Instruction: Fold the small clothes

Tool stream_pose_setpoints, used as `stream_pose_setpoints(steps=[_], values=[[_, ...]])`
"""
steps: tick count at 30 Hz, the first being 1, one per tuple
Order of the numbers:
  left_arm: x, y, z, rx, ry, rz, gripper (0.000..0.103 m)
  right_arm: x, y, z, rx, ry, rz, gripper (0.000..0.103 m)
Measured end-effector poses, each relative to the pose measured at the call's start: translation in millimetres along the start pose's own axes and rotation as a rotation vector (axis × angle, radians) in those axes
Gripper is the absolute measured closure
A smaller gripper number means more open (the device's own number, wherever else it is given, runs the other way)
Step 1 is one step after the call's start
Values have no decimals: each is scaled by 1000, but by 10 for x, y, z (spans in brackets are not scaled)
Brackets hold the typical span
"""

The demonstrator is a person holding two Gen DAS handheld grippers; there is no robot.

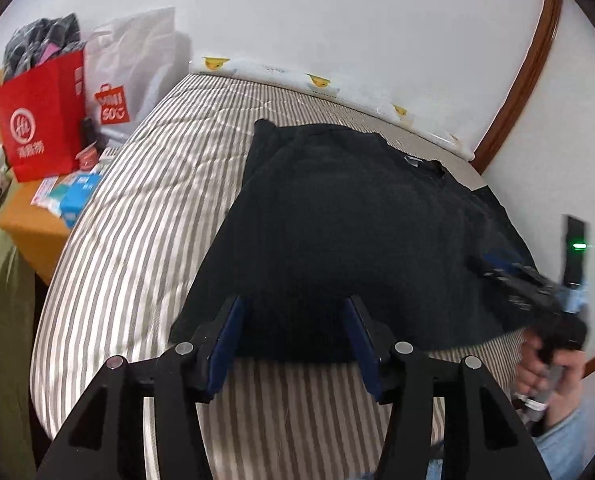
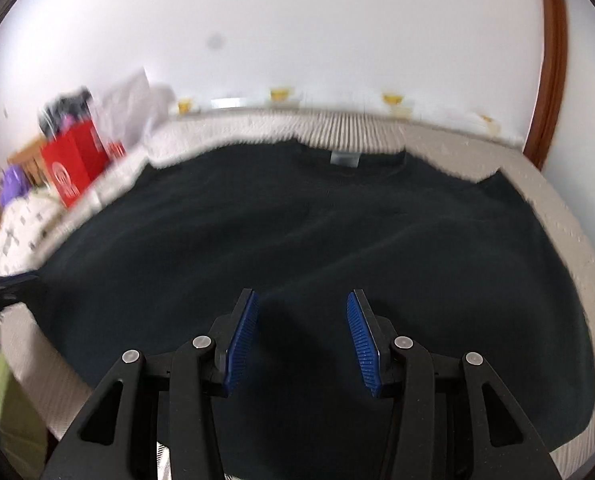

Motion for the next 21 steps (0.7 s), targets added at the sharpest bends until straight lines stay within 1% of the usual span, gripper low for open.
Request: stream_pose_setpoints(steps=[1,2,4,7,10,15,16,17,18,21], values=[[25,35,-12,1,0,-2,53,-50,54,11,-8,9,-13,57],[58,81,-36,8,0,-5,53,-31,65,33,-18,10,13,57],[95,149,-78,33,4,-9,53,-26,62,77,-20,13,14,57],[94,229,-138,105,30,-20,53,-22,92,54,-19,26,8,57],[67,251,-151,152,66,-19,53,-14,103,24,15,50,13,56],[-78,269,-155,225,124,-40,50,-3,115,32,8,52,17,55],[-97,279,-163,240,132,-45,49,1,119,34,8,54,20,55],[-104,252,-163,253,139,-27,48,1,120,34,9,58,21,55],[-126,234,-150,258,144,-27,47,2,119,35,10,61,22,55],[-195,182,-108,272,149,-24,47,14,129,35,10,67,28,55]])
Point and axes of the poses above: each gripper's, at about its wrist camera, not at the fingertips, and x roughly against the way its jaws point, z to its right, y to its underside, the point moved 9 cm from there along -x, roughly the way its jaws point, and after that the axes turned 8 degrees about z, right-handed, at the moved point
